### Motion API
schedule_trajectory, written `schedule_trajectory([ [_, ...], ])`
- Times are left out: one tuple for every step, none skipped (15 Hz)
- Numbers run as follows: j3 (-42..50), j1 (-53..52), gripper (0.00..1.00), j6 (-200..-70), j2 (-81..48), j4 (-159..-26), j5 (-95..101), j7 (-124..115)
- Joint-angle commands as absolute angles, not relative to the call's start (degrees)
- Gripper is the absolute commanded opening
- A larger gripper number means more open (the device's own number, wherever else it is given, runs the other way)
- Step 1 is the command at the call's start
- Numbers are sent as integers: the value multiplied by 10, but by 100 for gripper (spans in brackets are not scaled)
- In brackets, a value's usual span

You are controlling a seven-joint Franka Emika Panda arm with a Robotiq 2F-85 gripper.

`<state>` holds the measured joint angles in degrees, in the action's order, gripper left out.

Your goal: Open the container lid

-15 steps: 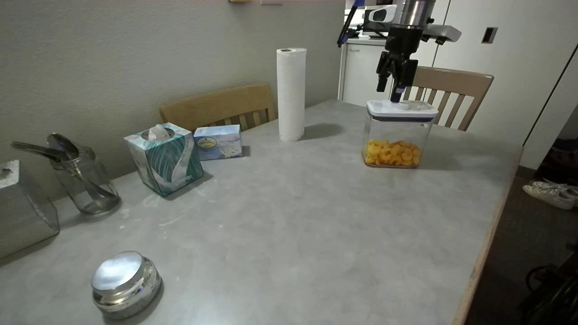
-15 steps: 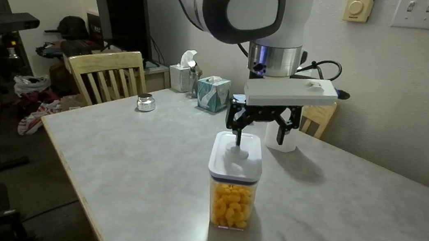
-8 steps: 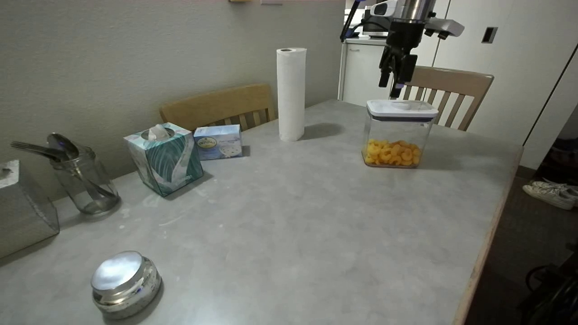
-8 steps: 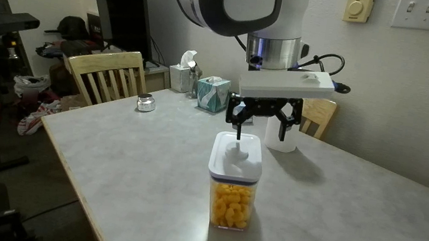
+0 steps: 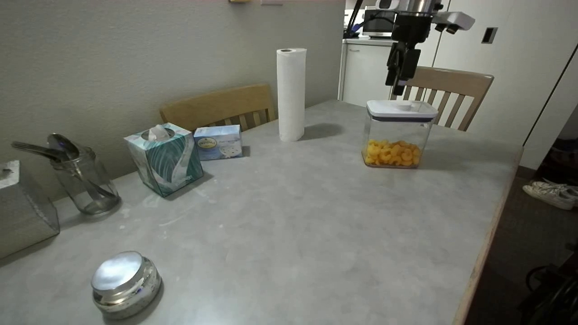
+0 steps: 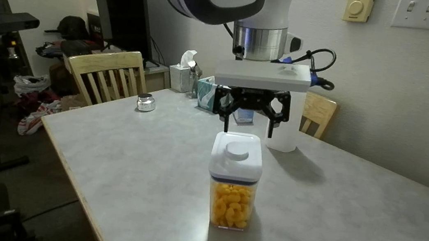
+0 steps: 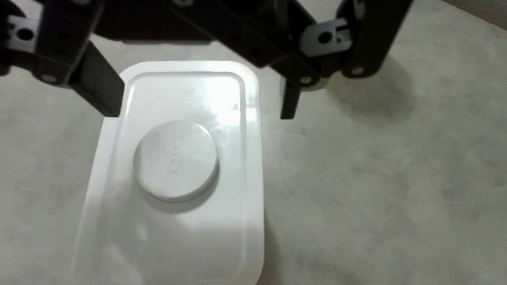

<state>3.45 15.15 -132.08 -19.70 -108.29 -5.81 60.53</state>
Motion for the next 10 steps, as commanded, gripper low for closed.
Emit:
schedule_trajectory([
  [38, 143, 100, -1317, -176, -1120, -49, 576],
  [37, 143, 100, -1318, -176, -1124, -49, 572],
  [37, 143, 100, -1319, -178, -1127, -49, 571],
  [38, 142, 100, -1321, -179, -1130, -47, 568],
  [39, 142, 100, -1322, -181, -1130, -45, 565],
  [40, 142, 96, -1321, -182, -1131, -44, 563],
  [40, 143, 88, -1322, -182, -1131, -44, 562],
  [41, 143, 86, -1322, -181, -1132, -44, 561],
  [42, 143, 80, -1322, -181, -1133, -43, 560],
  [43, 143, 71, -1322, -181, -1134, -43, 558],
])
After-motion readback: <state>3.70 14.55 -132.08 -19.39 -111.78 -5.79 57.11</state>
